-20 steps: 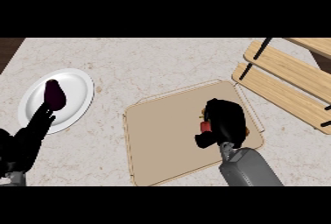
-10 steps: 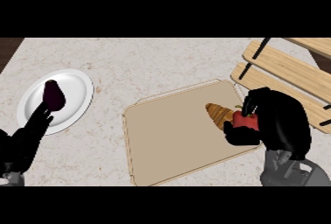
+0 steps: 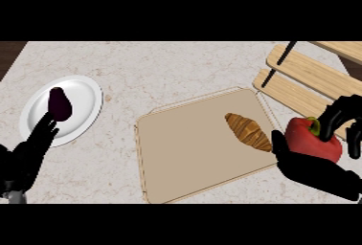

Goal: Pick the bell pepper from the tray and place it in the tiered shelf

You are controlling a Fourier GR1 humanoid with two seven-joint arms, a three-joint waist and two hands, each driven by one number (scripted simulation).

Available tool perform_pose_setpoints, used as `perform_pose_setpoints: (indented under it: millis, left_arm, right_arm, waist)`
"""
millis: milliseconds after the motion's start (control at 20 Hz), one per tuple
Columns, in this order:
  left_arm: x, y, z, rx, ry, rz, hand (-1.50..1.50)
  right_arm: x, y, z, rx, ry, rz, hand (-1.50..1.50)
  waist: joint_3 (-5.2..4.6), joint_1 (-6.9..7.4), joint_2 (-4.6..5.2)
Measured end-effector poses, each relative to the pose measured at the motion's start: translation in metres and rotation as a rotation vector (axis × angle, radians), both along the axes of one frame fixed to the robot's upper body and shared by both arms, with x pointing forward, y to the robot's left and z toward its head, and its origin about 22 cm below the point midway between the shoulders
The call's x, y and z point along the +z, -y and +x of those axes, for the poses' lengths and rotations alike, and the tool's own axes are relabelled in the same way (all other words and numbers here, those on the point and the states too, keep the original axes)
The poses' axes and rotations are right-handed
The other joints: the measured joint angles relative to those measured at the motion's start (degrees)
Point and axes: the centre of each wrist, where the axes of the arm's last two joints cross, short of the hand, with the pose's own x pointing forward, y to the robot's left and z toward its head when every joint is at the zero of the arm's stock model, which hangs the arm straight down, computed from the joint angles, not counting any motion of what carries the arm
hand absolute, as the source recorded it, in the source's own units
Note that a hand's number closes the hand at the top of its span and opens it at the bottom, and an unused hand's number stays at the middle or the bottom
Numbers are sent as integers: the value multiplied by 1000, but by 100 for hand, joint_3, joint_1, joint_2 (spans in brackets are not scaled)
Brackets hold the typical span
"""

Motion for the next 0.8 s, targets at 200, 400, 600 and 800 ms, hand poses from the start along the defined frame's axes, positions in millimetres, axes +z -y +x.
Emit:
perform_pose_setpoints:
  millis: [200, 400, 600, 800]
  left_arm:
    - [-5, 1, -1, 5, -2, -5, 0]
    - [1, -4, -1, 2, -6, -2, 0]
    - [1, -6, 0, 7, -7, 1, 0]
    - [2, -10, 2, 12, -8, 3, 0]
  right_arm:
    - [24, 3, 0, -19, 70, -4, 150]
    - [50, 4, 0, -32, 148, -2, 150]
    - [71, 11, 2, -69, 200, -49, 150]
    - [89, 20, 7, -125, 207, -128, 150]
  waist:
    - [-3, -12, -2]
    - [-4, -11, -11]
    - [-7, -24, -15]
    - [-9, -45, -21]
